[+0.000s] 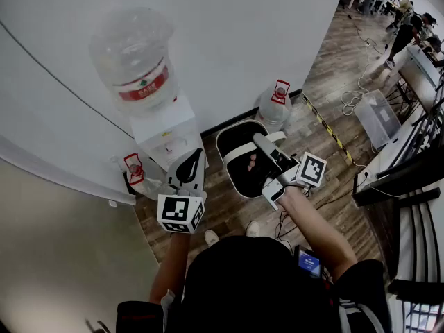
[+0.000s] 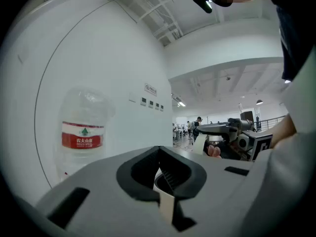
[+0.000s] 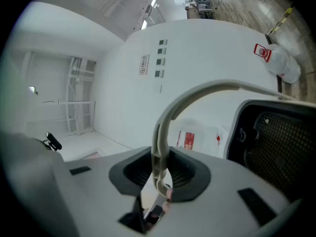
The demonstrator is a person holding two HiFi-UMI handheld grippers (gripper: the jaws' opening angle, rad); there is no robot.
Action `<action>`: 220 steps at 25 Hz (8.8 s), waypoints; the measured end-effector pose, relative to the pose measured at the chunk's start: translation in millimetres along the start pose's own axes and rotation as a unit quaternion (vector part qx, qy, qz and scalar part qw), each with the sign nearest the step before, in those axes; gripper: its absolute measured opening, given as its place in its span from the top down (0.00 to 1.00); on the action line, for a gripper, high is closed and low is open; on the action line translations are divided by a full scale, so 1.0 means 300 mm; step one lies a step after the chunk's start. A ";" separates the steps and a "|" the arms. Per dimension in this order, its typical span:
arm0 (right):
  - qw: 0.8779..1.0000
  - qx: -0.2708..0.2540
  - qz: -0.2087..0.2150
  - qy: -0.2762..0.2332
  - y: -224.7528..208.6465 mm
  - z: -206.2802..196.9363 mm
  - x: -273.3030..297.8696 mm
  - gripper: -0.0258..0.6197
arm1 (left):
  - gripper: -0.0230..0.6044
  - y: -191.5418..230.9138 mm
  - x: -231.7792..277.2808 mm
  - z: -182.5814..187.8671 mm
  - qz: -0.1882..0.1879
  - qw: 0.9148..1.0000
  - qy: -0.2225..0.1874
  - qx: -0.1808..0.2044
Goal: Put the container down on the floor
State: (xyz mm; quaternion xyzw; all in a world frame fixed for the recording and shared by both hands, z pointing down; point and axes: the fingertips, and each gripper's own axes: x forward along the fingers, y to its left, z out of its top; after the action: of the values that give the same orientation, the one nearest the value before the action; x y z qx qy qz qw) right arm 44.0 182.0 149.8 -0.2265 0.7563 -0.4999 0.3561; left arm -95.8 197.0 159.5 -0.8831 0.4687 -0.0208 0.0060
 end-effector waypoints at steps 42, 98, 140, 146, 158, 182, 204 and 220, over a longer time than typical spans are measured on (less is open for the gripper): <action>0.996 0.043 0.013 0.074 -0.185 0.240 0.066 0.82 | 0.93 -0.015 0.261 -0.063 0.084 0.996 0.021 -0.031; 0.997 0.046 -0.033 0.050 -0.717 0.393 0.680 0.82 | 0.93 0.424 0.818 -0.254 0.012 0.998 0.028 -0.050; 0.991 0.046 -0.099 0.079 -1.740 0.352 0.521 0.82 | 0.93 0.432 1.032 -1.307 0.014 0.987 0.119 -0.104; 0.989 0.057 -0.104 0.083 -1.782 0.336 0.504 0.82 | 0.93 0.442 1.044 -1.366 0.027 0.987 0.132 -0.088; 0.988 0.062 -0.115 0.081 -1.871 0.330 0.476 0.82 | 0.93 0.449 1.049 -1.458 0.037 0.984 0.155 -0.076; 0.978 0.069 -0.166 0.105 -2.390 0.206 0.444 0.82 | 0.93 0.489 1.123 -1.890 0.020 0.976 0.182 -0.119; 0.974 0.052 -0.166 0.142 -2.657 0.133 0.442 0.82 | 0.93 0.479 1.185 -2.082 0.005 0.978 0.167 -0.125; 0.968 0.040 -0.176 0.172 -2.779 0.121 0.444 0.82 | 0.93 0.474 1.207 -2.132 0.007 0.980 0.166 -0.114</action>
State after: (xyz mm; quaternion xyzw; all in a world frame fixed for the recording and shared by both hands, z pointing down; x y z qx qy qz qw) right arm -25.2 -264.2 864.1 -0.2522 0.7339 -0.6160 0.1356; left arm -37.9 -176.9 805.4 -0.8591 0.4684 -0.1135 -0.1721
